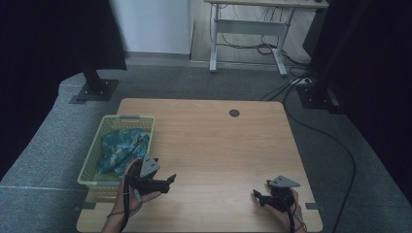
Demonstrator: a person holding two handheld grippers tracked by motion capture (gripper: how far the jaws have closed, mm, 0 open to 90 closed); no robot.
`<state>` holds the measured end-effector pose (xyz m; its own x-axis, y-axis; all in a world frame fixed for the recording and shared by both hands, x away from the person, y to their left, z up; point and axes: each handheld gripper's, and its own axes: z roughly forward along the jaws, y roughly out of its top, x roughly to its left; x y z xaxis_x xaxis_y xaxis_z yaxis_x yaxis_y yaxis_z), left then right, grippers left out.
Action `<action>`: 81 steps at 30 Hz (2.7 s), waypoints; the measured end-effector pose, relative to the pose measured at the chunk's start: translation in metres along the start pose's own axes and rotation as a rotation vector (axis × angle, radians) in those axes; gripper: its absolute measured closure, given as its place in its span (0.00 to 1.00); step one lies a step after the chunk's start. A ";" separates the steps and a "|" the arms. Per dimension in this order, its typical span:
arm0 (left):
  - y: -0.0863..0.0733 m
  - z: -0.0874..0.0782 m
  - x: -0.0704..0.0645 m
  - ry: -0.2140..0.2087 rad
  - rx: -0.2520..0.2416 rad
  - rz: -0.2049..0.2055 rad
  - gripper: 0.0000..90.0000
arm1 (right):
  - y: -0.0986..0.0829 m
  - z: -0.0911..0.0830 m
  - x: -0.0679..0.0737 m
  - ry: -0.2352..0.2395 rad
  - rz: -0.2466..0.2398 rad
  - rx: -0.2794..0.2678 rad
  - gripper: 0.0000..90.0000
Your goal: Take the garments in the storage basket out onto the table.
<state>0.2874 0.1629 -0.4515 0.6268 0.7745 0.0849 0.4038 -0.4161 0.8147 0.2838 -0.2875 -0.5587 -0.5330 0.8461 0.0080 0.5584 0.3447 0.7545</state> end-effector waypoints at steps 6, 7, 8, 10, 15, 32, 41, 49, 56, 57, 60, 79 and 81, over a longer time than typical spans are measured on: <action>0.002 -0.001 0.005 0.009 0.004 0.001 0.17 | 0.000 0.000 0.000 0.000 0.000 0.000 0.29; 0.003 -0.001 0.006 0.012 0.004 0.000 0.17 | 0.000 0.000 0.000 0.000 0.000 0.000 0.29; 0.003 -0.002 0.007 0.012 0.003 -0.001 0.17 | 0.000 0.000 0.000 0.000 0.000 0.000 0.29; 0.003 -0.002 0.008 0.020 0.002 -0.004 0.17 | 0.000 0.000 0.000 0.000 0.000 0.000 0.29; 0.003 -0.002 0.014 0.027 0.009 -0.008 0.17 | 0.000 0.000 0.000 0.000 0.000 0.000 0.29; -0.003 -0.005 0.030 0.059 0.018 -0.042 0.17 | 0.000 0.000 0.000 0.000 0.000 0.000 0.29; -0.005 -0.009 0.042 0.101 0.030 -0.070 0.16 | 0.000 0.000 0.000 0.000 0.000 0.000 0.29; -0.011 -0.011 0.052 0.110 0.044 -0.098 0.16 | 0.000 0.000 0.000 0.000 0.000 0.000 0.29; -0.015 -0.013 0.063 0.139 0.051 -0.134 0.17 | 0.000 0.000 0.000 0.000 0.000 0.000 0.29; -0.015 -0.013 0.064 0.143 0.050 -0.136 0.17 | 0.000 0.000 0.000 0.000 0.000 0.000 0.29; -0.017 -0.013 0.067 0.159 0.060 -0.142 0.17 | 0.000 0.000 0.000 0.000 0.000 0.000 0.29; -0.024 -0.021 0.093 0.214 0.068 -0.201 0.20 | 0.000 0.000 0.000 -0.001 0.000 0.000 0.29; -0.024 -0.021 0.096 0.218 0.073 -0.204 0.20 | 0.000 0.000 0.000 -0.001 0.000 0.000 0.29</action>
<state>0.3241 0.2578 -0.4511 0.3731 0.9264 0.0509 0.5585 -0.2681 0.7850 0.2837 -0.2875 -0.5587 -0.5326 0.8463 0.0076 0.5585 0.3447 0.7545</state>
